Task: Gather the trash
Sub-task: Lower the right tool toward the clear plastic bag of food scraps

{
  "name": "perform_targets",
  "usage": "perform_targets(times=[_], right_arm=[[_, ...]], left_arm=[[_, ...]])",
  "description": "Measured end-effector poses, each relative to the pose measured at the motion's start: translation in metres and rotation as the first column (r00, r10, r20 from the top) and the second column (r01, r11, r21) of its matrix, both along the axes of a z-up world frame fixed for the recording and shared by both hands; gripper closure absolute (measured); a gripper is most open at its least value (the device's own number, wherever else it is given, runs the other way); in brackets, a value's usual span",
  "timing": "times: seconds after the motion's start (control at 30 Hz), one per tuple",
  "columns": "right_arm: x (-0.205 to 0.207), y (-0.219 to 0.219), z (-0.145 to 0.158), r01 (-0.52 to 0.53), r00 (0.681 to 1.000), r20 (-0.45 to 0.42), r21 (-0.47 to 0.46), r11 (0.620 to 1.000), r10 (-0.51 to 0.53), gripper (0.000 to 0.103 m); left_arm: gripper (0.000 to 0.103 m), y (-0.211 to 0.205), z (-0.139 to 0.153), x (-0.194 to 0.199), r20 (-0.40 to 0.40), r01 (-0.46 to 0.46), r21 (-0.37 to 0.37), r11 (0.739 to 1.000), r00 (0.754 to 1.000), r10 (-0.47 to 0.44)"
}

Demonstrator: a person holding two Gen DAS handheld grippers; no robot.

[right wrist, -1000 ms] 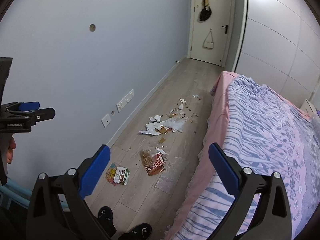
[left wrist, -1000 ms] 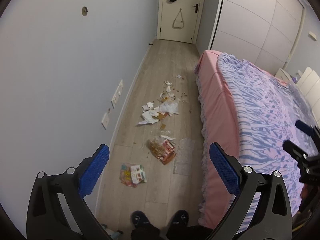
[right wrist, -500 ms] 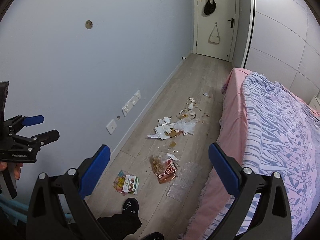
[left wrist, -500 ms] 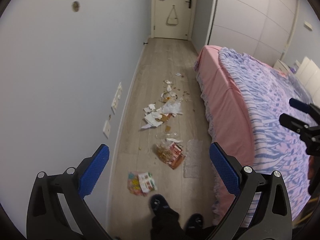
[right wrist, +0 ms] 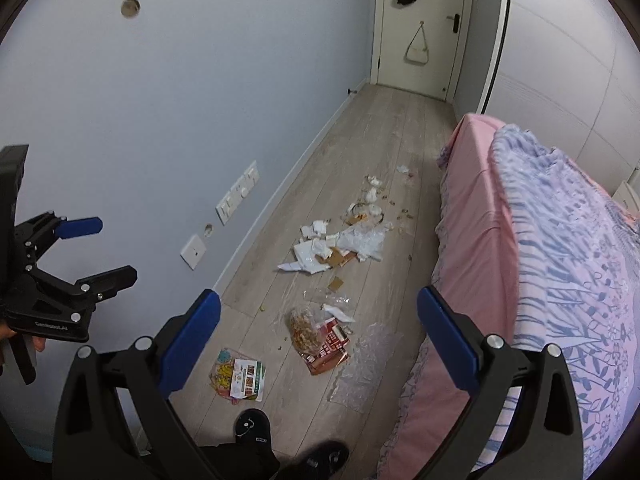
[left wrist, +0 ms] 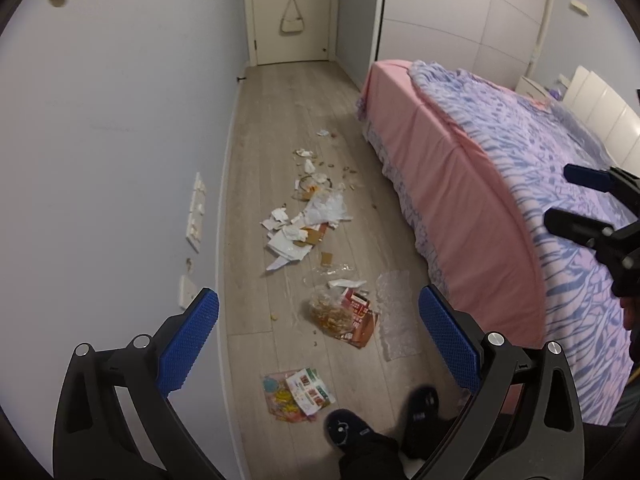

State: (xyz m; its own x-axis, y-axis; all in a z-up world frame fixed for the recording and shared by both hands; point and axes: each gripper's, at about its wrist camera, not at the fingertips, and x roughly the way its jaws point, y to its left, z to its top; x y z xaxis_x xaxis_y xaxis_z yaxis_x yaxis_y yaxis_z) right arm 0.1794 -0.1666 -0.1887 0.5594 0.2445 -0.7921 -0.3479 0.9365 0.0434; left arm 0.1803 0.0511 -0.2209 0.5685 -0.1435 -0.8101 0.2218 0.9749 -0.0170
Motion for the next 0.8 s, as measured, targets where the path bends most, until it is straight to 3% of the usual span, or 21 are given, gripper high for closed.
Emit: perform_targets(times=[0.17,0.53,0.8], right_arm=[[0.031,0.007,-0.054,-0.017,0.998,-0.061,0.004,1.000,0.018,0.007],[0.079,0.006,-0.169,-0.062,0.994,-0.093,0.018,0.998,0.064,0.007],[0.099,0.003,-0.290,-0.079,0.989,-0.122,0.006,0.997,0.079,0.007]], left_arm=[[0.006,-0.012,-0.050,0.029,-0.019,0.011,-0.002,1.000,1.000,-0.011],[0.006,-0.031,-0.165,0.087,-0.057,-0.021,-0.024,0.999,0.998,0.019],[0.006,-0.033,-0.290,0.113,-0.088,0.018,-0.007,1.000,0.996,-0.018]])
